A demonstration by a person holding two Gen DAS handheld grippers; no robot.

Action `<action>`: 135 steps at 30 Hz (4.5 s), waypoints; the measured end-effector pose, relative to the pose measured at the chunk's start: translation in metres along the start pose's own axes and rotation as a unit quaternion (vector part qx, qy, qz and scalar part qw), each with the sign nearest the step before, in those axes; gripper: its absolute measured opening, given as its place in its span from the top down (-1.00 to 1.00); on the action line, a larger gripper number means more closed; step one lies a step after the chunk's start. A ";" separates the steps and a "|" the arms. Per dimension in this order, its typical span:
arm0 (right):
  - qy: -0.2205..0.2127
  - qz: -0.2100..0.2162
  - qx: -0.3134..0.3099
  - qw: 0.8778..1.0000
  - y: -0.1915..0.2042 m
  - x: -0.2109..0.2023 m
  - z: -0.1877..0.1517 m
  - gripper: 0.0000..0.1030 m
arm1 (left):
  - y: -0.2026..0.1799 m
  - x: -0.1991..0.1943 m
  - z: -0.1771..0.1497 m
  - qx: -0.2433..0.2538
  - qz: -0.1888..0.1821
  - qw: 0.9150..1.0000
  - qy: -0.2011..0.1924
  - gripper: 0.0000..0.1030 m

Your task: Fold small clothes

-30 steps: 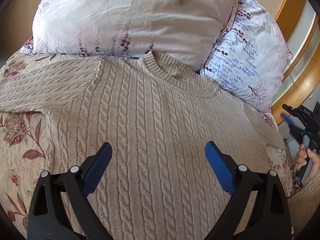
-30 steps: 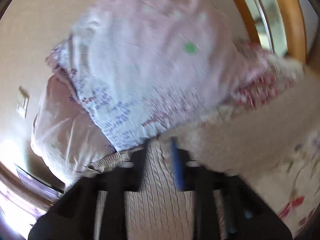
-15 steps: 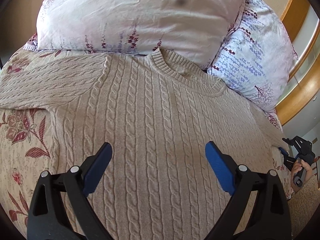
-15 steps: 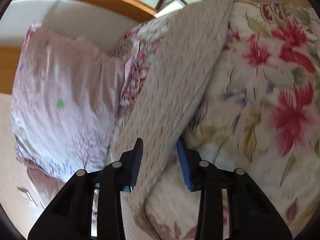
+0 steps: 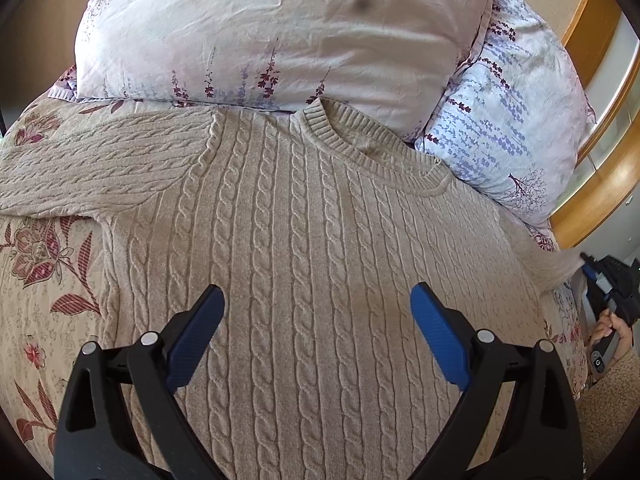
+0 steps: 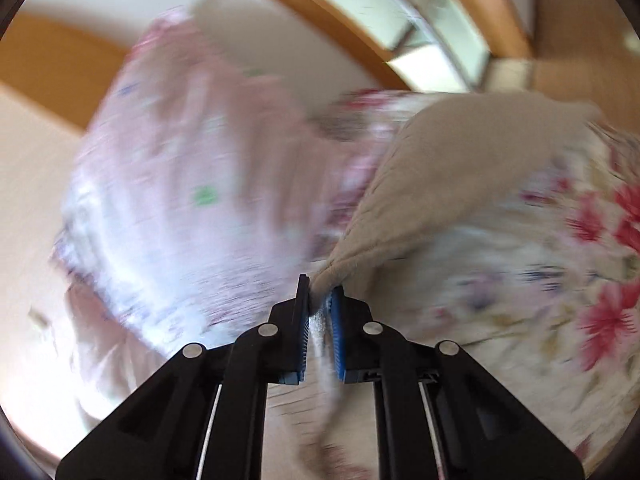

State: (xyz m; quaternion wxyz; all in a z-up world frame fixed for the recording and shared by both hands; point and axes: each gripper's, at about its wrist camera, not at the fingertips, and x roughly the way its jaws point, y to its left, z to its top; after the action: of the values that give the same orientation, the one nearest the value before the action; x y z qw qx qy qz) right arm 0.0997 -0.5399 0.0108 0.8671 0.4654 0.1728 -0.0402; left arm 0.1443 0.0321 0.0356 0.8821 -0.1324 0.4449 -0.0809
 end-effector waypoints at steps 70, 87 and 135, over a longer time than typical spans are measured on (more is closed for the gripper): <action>0.173 -0.003 0.080 0.982 0.012 0.064 -0.140 0.06 | 0.063 0.066 0.061 -0.182 -0.083 0.978 0.059 0.03; 0.124 -0.014 0.103 0.987 -0.005 0.056 -0.145 0.78 | 0.052 0.092 0.115 -0.079 -0.075 0.993 0.051 0.89; 0.176 -0.096 -0.157 0.967 0.086 0.050 -0.186 -0.53 | 0.339 -0.053 0.023 -0.530 -0.025 0.835 -0.144 0.88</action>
State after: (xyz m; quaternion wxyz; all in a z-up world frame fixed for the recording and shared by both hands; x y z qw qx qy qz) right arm 0.1176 -0.3341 -0.0325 0.8772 0.3043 0.3712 -0.0130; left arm 0.1399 0.3716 -0.0149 0.7287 -0.6009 0.2838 0.1655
